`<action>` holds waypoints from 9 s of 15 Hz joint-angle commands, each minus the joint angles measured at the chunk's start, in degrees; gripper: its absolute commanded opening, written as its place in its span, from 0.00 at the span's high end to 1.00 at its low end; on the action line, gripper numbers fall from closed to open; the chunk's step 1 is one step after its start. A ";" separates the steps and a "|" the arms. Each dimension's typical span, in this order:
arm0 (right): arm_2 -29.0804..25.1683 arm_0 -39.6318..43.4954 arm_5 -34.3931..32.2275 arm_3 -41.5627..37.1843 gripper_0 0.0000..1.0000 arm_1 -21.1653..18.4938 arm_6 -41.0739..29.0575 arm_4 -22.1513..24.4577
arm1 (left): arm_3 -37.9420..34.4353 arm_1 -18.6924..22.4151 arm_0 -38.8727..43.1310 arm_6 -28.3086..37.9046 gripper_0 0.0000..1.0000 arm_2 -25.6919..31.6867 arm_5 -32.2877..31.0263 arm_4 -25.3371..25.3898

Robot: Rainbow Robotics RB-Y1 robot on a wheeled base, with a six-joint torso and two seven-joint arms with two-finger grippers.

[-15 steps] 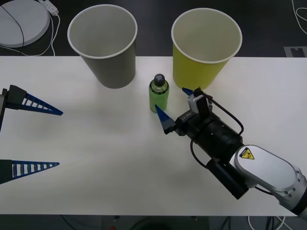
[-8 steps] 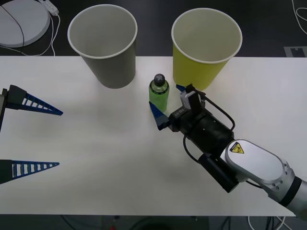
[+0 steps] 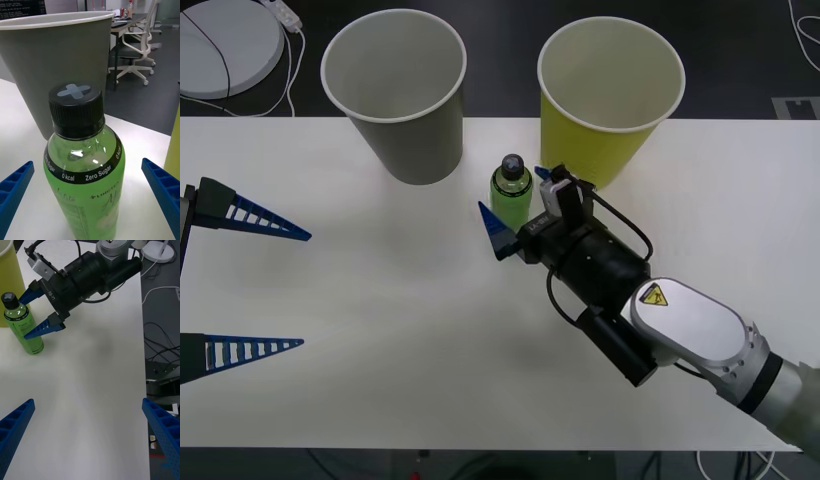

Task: Put the can into the green bin and the plastic bottle into the gray bin

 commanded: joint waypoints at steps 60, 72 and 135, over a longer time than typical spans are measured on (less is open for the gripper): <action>-6.76 1.77 -24.17 -12.55 1.00 -16.84 -9.67 -11.44 | 0.00 0.00 0.00 0.00 0.00 0.00 0.00 0.00; -15.46 0.54 -39.29 -18.00 1.00 -24.13 -31.12 4.82 | 0.00 0.00 0.00 0.00 0.00 0.00 0.00 0.00; -31.81 -54.04 -104.50 6.26 1.00 14.19 -77.17 63.80 | 0.00 0.00 0.00 0.00 0.00 0.00 0.00 0.00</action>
